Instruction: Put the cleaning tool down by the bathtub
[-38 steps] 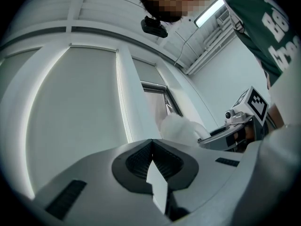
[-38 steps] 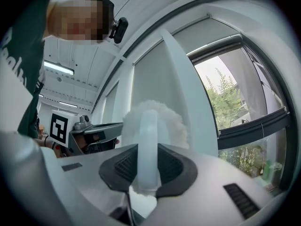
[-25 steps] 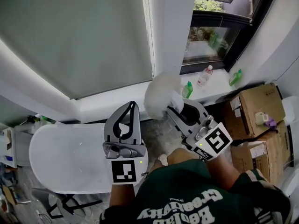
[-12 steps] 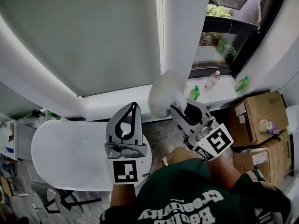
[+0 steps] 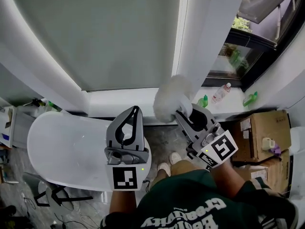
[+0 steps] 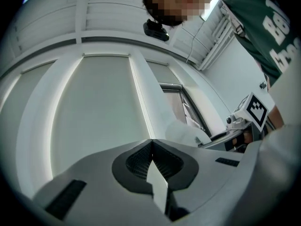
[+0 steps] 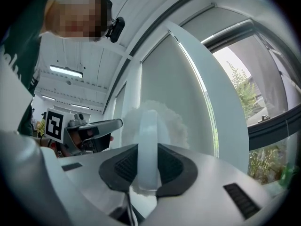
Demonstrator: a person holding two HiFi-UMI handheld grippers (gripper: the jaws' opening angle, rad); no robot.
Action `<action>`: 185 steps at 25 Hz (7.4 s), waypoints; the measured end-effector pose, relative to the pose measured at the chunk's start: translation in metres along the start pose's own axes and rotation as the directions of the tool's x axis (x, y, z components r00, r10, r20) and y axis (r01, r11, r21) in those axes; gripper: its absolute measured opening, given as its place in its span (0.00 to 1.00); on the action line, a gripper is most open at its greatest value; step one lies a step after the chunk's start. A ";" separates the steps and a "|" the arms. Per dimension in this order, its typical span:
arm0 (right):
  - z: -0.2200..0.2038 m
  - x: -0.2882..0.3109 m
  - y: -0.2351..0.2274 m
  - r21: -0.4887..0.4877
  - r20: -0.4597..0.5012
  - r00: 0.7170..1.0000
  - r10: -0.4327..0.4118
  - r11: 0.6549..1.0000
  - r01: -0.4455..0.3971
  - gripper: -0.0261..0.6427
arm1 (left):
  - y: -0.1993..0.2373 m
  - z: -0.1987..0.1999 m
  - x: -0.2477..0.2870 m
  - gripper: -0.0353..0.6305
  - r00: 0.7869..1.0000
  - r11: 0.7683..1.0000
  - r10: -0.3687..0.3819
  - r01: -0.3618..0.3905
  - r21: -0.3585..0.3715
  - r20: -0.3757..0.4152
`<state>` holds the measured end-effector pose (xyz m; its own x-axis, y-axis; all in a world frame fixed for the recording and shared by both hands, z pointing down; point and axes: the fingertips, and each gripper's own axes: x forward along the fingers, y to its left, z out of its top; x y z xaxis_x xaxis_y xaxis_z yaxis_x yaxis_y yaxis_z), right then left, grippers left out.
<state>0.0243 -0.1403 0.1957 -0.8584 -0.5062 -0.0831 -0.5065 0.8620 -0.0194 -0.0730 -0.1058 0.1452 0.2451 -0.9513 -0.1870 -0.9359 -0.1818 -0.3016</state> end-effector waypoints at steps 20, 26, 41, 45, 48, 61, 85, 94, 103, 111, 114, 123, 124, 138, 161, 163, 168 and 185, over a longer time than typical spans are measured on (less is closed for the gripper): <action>-0.119 0.094 -0.077 0.068 -0.067 0.970 0.234 0.971 -0.230 0.18 | 0.023 -0.085 0.071 0.06 0.960 0.956 0.272 -0.261 0.135 -0.067; -0.155 0.126 -0.083 0.038 -0.111 0.969 0.219 0.976 -0.216 0.18 | 0.039 -0.117 0.063 0.07 0.951 0.948 0.299 -0.286 0.137 -0.082; -0.232 0.184 -0.046 -0.038 -0.292 0.923 0.249 0.962 -0.271 0.18 | 0.073 -0.200 0.027 0.06 0.933 0.948 0.318 -0.314 0.046 -0.167; -0.248 0.195 -0.034 -0.043 -0.331 0.905 0.267 0.954 -0.298 0.18 | 0.080 -0.210 0.018 0.06 0.927 0.944 0.328 -0.330 0.025 -0.181; -0.261 0.204 -0.029 -0.027 -0.359 0.892 0.275 0.952 -0.305 0.18 | 0.086 -0.215 0.012 0.06 0.923 0.941 0.335 -0.336 0.027 -0.188; -0.331 0.249 -0.019 0.009 -0.512 0.794 0.329 0.926 -0.378 0.18 | 0.100 -0.257 0.006 0.06 0.901 0.933 0.352 -0.360 0.015 -0.253; -0.484 0.298 -0.026 0.044 -0.763 0.567 0.310 0.900 -0.433 0.18 | 0.133 -0.329 -0.006 0.06 0.850 0.892 0.404 -0.448 -0.063 -0.338; -0.524 0.317 -0.022 0.061 -0.801 0.513 0.309 0.894 -0.443 0.18 | 0.133 -0.352 -0.008 0.06 0.841 0.872 0.394 -0.470 -0.140 -0.370; -0.579 0.340 -0.009 0.049 -0.851 0.440 0.288 0.877 -0.478 0.18 | 0.142 -0.391 -0.025 0.06 0.826 0.879 0.398 -0.468 -0.092 -0.400; -0.625 0.347 -0.014 0.052 -0.906 0.337 0.257 0.856 -0.514 0.18 | 0.150 -0.411 -0.046 0.06 0.797 0.857 0.421 -0.506 -0.099 -0.434; -0.641 0.349 -0.016 0.054 -0.921 0.303 0.244 0.851 -0.522 0.18 | 0.154 -0.413 -0.053 0.06 0.794 0.845 0.433 -0.523 -0.116 -0.426; -0.673 0.360 -0.015 0.029 -0.953 0.233 0.192 0.827 -0.561 0.18 | 0.156 -0.421 -0.068 0.06 0.779 0.820 0.447 -0.554 -0.148 -0.440; -0.677 0.359 -0.015 0.033 -0.955 0.226 0.191 0.829 -0.559 0.18 | 0.155 -0.423 -0.070 0.06 0.778 0.822 0.442 -0.550 -0.146 -0.446; -0.712 0.358 0.004 0.034 -0.971 0.163 0.174 0.778 -0.627 0.18 | 0.157 -0.436 -0.097 0.06 0.743 0.797 0.472 -0.590 -0.132 -0.475; -0.706 0.357 0.012 0.013 -0.943 0.251 0.220 0.777 -0.629 0.41 | 0.145 -0.439 -0.107 0.06 0.729 0.786 0.480 -0.604 -0.129 -0.488; -0.703 0.358 0.014 0.013 -0.941 0.254 0.223 0.775 -0.632 0.41 | 0.145 -0.437 -0.107 0.06 0.734 0.791 0.476 -0.598 -0.129 -0.485; -0.682 0.363 0.016 -0.001 -0.933 0.279 0.226 0.774 -0.633 0.41 | 0.147 -0.430 -0.100 0.06 0.739 0.798 0.461 -0.587 -0.134 -0.491; -0.508 0.359 0.028 -0.028 -0.830 0.461 0.314 0.802 -0.596 0.41 | 0.150 -0.345 -0.049 0.06 0.806 0.849 0.387 -0.502 -0.168 -0.448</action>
<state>-0.3395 -0.3109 0.6715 -0.6228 0.0163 0.7822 0.1032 0.9928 0.0615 -0.3123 -0.1719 0.4318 -0.2783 -0.9484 0.1516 -0.9597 0.2809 -0.0047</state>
